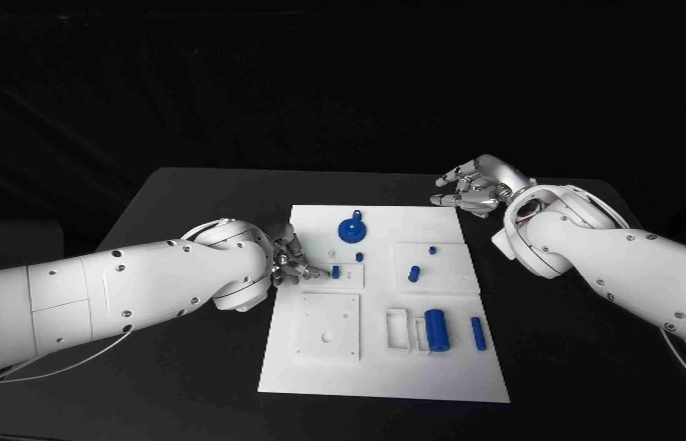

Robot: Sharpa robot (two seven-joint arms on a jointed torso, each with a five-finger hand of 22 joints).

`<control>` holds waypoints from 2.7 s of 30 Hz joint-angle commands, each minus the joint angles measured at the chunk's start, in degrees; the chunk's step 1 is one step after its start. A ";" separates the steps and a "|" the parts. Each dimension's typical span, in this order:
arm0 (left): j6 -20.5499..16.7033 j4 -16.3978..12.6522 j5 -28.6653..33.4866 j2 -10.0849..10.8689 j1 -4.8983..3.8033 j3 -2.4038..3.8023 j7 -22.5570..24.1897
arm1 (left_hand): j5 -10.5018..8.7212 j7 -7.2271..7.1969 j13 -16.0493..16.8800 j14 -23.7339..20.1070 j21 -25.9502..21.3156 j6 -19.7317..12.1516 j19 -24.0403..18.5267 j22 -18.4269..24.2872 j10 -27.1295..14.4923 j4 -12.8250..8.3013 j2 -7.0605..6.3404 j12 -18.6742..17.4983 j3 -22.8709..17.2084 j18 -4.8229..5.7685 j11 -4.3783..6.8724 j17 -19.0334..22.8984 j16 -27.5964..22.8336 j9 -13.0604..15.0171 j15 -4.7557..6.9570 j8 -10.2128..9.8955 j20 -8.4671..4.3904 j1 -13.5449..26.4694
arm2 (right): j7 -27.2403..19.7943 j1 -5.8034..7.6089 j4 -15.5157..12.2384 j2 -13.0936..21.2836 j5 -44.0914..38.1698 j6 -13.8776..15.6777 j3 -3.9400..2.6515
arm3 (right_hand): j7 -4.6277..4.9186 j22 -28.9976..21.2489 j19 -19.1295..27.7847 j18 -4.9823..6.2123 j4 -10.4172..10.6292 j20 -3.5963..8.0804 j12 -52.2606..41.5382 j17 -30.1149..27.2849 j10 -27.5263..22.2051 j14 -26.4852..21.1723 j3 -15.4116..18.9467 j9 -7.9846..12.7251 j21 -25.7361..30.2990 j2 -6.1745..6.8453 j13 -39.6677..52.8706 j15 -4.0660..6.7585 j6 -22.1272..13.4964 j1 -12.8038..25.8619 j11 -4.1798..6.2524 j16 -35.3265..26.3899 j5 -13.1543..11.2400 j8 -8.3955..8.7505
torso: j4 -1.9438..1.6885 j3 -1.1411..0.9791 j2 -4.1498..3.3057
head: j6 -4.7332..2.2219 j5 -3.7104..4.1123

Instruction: Assemble the parts on the task board

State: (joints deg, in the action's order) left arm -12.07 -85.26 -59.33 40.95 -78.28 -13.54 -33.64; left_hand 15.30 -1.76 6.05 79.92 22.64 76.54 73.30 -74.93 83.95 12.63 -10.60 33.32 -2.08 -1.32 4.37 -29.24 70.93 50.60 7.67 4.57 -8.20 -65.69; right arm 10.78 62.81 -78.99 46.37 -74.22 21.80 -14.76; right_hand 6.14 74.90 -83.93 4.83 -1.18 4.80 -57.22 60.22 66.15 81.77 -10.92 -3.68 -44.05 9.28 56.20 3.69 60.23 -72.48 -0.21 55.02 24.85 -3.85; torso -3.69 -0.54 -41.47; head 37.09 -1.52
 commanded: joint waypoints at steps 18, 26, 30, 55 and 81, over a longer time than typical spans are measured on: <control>1.03 -2.92 5.20 1.98 -0.01 0.64 2.19 | 1.51 2.54 -0.46 -1.96 -2.45 -6.79 -0.82 -0.90 2.77 -3.51 0.83 -4.39 0.98 1.27 -1.51 1.80 -0.98 -17.58 -0.68 -0.21 0.26 -0.13 | -0.55 -0.49 0.25 -0.06 0.08 -0.51 -0.03 | -0.04 5.25 -2.37 0.89 0.09 0.10 0.47 -0.13 -0.02 0.23 0.50 0.07 0.28 -0.02 -0.13 0.17 -0.09 0.79 0.12 -0.27 0.36 0.29 | 0.00 0.04 0.04 | -0.22 -0.02; 1.40 -3.39 5.47 2.67 -0.05 0.76 1.65 | 0.97 3.11 -0.25 -2.07 -2.90 -8.14 -0.43 -1.00 2.77 -3.82 0.68 -4.69 1.45 1.21 -1.69 2.35 -0.70 -26.74 -0.76 1.89 0.31 0.01 | -0.58 -0.57 0.32 -0.07 0.14 -0.57 -0.03 | -0.03 5.19 -2.33 0.92 0.09 0.09 0.63 -0.31 -0.14 0.15 0.65 0.08 0.56 0.02 -0.27 0.15 -0.17 0.83 0.11 -0.50 0.42 0.31 | 0.06 0.01 0.03 | -0.27 0.04; 1.92 -3.61 5.51 2.89 -0.05 0.78 1.51 | 0.77 3.28 -0.34 -2.22 -3.07 -8.95 -0.44 -0.99 2.73 -4.24 0.62 -5.10 1.68 1.27 -1.74 2.52 -0.76 -28.06 -0.76 2.61 0.28 -0.17 | -0.60 -0.64 0.33 -0.08 0.19 -0.59 -0.03 | 0.00 5.10 -2.28 0.95 0.09 0.08 0.93 -0.53 -0.33 0.11 0.79 0.08 0.92 -0.03 -0.56 0.15 -0.25 0.84 0.09 -0.77 0.46 0.30 | 0.06 0.02 -0.01 | -0.30 0.10; 3.30 -5.45 5.38 5.65 -0.21 1.30 1.26 | 4.05 3.48 -0.57 -2.59 -3.58 -10.31 -0.43 -0.96 2.66 -6.93 2.87 -6.48 1.24 1.29 -1.65 2.73 -0.88 -30.02 -0.79 3.88 0.29 -3.57 | -1.01 -1.12 0.35 0.10 0.67 -0.53 -0.03 | -0.06 4.94 -2.42 0.86 -0.58 0.25 5.97 -1.13 -0.84 0.06 1.13 0.08 2.48 -0.28 -7.06 0.31 -0.40 0.80 0.36 -1.68 0.57 0.30 | 0.07 0.01 0.00 | -0.74 0.03; -11.48 -4.90 10.85 9.15 -2.36 3.37 30.32 | -2.44 8.05 -2.56 -11.47 -15.72 -11.89 -9.76 5.15 -9.40 -20.39 7.26 -29.59 -6.84 -0.86 -7.44 16.99 -27.60 -43.90 -6.81 0.50 5.68 -19.02 | -3.95 -1.88 0.18 0.56 3.13 -1.00 -0.03 | -0.12 4.69 -2.18 0.84 -2.95 0.38 8.27 -1.86 -0.79 -0.32 -1.35 0.08 3.93 -0.75 -11.87 0.48 0.29 0.97 0.58 -2.72 0.00 0.32 | 0.20 -0.15 -0.05 | -1.60 0.83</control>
State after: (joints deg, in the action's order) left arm -18.99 -90.30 -47.66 50.56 -80.49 -10.23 -13.31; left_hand 13.05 6.27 3.51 68.14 6.72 64.41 63.55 -69.47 74.52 -7.32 -3.44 4.18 -8.61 -1.80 -2.80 -12.49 43.78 7.10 0.84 5.40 -2.57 -84.40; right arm 8.51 60.99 -78.76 46.93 -71.88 21.40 -14.76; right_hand 6.14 74.92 -83.93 4.83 -4.04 4.80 -49.25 58.44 65.35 81.46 -12.20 -3.68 -40.27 8.81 44.63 4.00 60.22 -72.02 0.02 52.45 25.08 -3.85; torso -3.58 -0.66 -41.50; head 35.67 -0.81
